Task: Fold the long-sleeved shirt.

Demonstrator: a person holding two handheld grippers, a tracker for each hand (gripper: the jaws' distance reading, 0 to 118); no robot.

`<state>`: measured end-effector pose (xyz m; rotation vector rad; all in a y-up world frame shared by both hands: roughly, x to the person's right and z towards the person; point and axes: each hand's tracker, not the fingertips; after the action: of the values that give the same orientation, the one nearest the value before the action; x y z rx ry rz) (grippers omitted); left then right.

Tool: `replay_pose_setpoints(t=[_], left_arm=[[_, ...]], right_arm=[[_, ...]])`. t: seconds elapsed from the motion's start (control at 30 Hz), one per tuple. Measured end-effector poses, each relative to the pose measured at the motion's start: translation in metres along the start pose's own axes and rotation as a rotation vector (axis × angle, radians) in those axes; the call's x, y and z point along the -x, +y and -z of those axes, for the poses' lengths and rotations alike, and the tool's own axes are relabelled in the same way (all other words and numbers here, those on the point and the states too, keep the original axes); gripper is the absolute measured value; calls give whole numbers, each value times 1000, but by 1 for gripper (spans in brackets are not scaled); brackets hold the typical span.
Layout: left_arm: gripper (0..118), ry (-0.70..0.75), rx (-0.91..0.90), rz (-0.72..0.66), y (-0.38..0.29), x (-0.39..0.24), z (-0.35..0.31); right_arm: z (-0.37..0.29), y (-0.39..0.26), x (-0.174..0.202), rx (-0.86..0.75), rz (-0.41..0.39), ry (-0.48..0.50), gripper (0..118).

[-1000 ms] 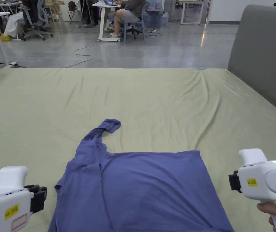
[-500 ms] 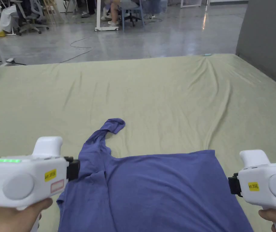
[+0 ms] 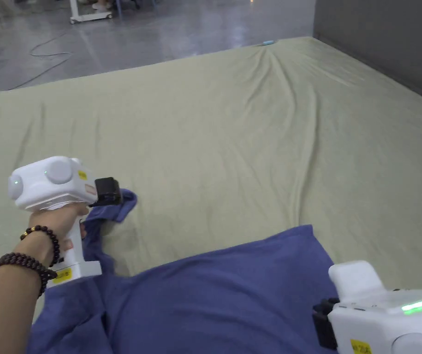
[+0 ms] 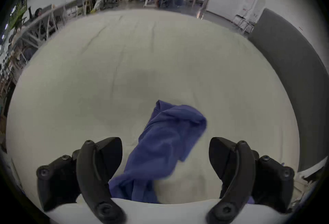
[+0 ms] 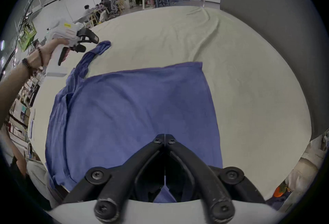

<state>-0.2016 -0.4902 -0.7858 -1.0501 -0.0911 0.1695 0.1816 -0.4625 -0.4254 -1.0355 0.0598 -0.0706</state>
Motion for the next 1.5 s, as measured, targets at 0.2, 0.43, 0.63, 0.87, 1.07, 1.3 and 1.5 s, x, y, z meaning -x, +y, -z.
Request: replay_pose_setpoints(t=[0.2, 0.43, 0.63, 0.87, 1.07, 1.3, 1.5], left_arm=[[0, 113, -2, 148, -6, 4, 1], [0, -9, -126, 166, -34, -2, -139], [0, -61, -174, 177, -131, -2, -256], [0, -52, -33, 186, -271, -7, -236], [8, -31, 78, 85, -324, 16, -175], [118, -114, -118, -55, -303, 30, -251], [91, -97, -336, 107, -336, 13, -358]], right_arm=[[11, -13, -2, 48, -5, -6, 0], [-21, -14, 2, 4, -14, -4, 0], [-70, -23, 9, -79, -39, 10, 0], [-102, -50, 9, -119, -61, 30, 0], [-107, -60, 7, -111, -55, 35, 0], [-124, -59, 3, -137, -49, 27, 0], [-133, -56, 7, -160, -61, 28, 0]])
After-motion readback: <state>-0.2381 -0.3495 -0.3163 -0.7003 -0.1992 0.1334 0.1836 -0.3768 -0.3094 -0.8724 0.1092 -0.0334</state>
